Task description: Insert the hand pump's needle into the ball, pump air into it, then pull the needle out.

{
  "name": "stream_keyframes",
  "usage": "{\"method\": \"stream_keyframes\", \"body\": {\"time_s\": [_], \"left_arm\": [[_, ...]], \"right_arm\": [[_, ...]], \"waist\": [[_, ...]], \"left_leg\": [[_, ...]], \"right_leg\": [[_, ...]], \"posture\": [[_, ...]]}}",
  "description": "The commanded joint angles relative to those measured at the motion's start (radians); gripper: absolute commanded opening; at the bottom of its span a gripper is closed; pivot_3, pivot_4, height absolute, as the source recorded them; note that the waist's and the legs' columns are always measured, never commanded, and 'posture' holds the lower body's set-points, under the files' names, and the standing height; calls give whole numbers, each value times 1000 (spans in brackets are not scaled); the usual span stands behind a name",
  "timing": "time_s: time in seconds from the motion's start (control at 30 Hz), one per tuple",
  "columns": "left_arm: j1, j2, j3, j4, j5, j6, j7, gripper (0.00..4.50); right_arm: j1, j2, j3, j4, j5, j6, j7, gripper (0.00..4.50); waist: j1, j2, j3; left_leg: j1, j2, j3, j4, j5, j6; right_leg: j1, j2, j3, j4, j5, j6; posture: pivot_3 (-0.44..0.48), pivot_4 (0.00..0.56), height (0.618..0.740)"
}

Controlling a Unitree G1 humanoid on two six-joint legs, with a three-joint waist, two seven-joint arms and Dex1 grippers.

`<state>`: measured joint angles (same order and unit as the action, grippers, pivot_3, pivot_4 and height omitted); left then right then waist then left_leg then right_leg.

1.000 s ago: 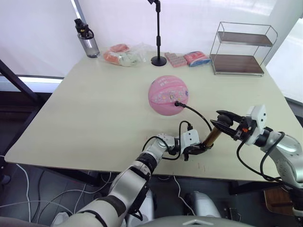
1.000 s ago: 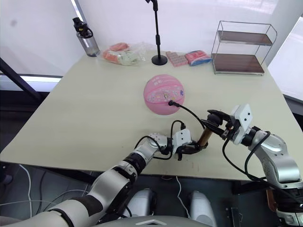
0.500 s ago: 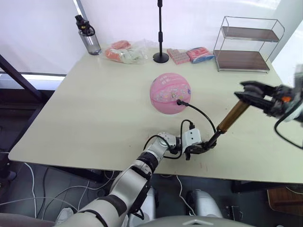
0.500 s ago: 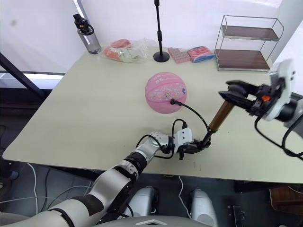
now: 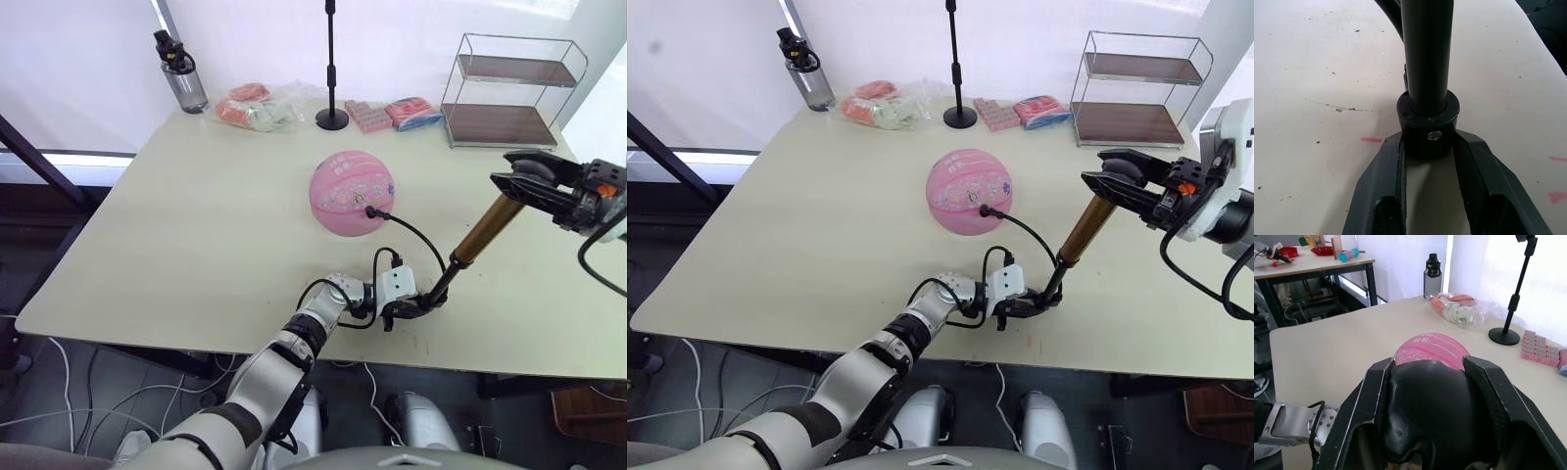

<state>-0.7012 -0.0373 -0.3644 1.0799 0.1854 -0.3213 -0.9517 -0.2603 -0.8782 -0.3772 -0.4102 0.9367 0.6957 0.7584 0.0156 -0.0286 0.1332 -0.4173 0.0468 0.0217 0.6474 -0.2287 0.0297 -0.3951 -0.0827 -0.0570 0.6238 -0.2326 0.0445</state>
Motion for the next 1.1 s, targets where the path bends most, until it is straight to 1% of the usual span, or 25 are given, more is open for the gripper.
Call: {"method": "stream_keyframes", "body": {"time_s": [0.03, 0.07, 0.17, 0.33, 0.43, 0.53, 0.63, 0.8, 0.83, 0.9, 1.0, 1.1], "left_arm": [[58, 36, -43, 107, 65, 65, 2, 1033], [58, 35, -43, 106, 65, 65, 2, 1033], [58, 34, -42, 107, 66, 65, 4, 1033], [56, 33, -40, 109, 67, 65, 7, 1033], [57, 33, -40, 108, 67, 65, 7, 1033], [59, 33, -41, 107, 67, 64, 8, 1033], [63, 31, -42, 108, 69, 61, 9, 1033], [71, 30, -46, 110, 72, 57, 11, 1033], [71, 30, -46, 111, 72, 56, 11, 1033], [71, 30, -46, 112, 73, 56, 11, 1033], [69, 31, -46, 114, 73, 55, 10, 1033], [67, 30, -47, 115, 74, 52, 10, 1033]], "right_arm": [[109, 64, 121, 19, -135, -80, 28, 1786], [130, 77, 146, 30, -168, -105, 37, 1786], [184, 131, 228, 88, -274, -198, 53, 1786], [234, 217, 306, 192, -388, -325, 67, 1786], [257, 240, 358, 235, -472, -403, 73, 1786], [254, 236, 359, 219, -494, -426, 77, 1786], [208, 228, 289, 168, -428, -414, 75, 1786], [148, 153, 196, 91, -335, -341, 102, 1786], [121, 126, 162, 72, -293, -304, 103, 1786], [67, 81, 98, 41, -205, -229, 97, 1786], [2, 29, 35, 27, -109, -140, 86, 1786], [-95, -67, -47, 49, -7, -41, 95, 1786]], "waist": [[-2, -2, -2], [-3, 0, -3], [-3, -6, -8], [-3, -5, -10], [-2, -7, -12], [-3, -5, -14], [-3, -4, -14], [0, 3, -8], [1, 3, -8], [1, 8, -3], [2, 8, -1], [1, 7, 4]], "left_leg": [[1, 0, 0, 0, 0, 0], [1, 1, 0, 0, 0, 0], [2, 2, 0, 0, 0, 0], [2, 7, 0, 0, 0, 0], [3, 7, 0, 0, 0, 0], [3, 7, 1, 0, 0, 0], [3, 7, 0, 0, 0, 0], [2, 7, 1, 0, 0, 0], [1, 6, 1, 0, 0, 0], [0, 5, 1, 0, 0, 0], [-1, -1, 1, 0, 0, 0], [-1, -1, 0, 0, 0, 0]], "right_leg": [[1, 0, 0, 0, 0, 0], [1, 1, 0, 0, 0, 0], [1, 2, 0, 0, 0, 0], [1, 2, 0, 0, 0, 0], [1, 3, 0, 0, 0, 0], [1, 3, 1, 0, 0, 0], [1, 3, 0, 0, 0, 0], [1, 2, 1, 0, 0, 0], [0, 1, 0, 0, 0, 0], [0, 1, 0, 0, 0, 0], [-1, -1, 0, 0, 0, 0], [-1, -1, 0, 0, 0, 0]], "posture": [[0, 150, 731], [0, 150, 731], [0, 150, 731], [0, 150, 731], [0, 150, 731], [0, 150, 731], [0, 150, 731], [0, 150, 731], [0, 150, 731], [0, 150, 731], [0, 150, 731], [0, 150, 731]]}}
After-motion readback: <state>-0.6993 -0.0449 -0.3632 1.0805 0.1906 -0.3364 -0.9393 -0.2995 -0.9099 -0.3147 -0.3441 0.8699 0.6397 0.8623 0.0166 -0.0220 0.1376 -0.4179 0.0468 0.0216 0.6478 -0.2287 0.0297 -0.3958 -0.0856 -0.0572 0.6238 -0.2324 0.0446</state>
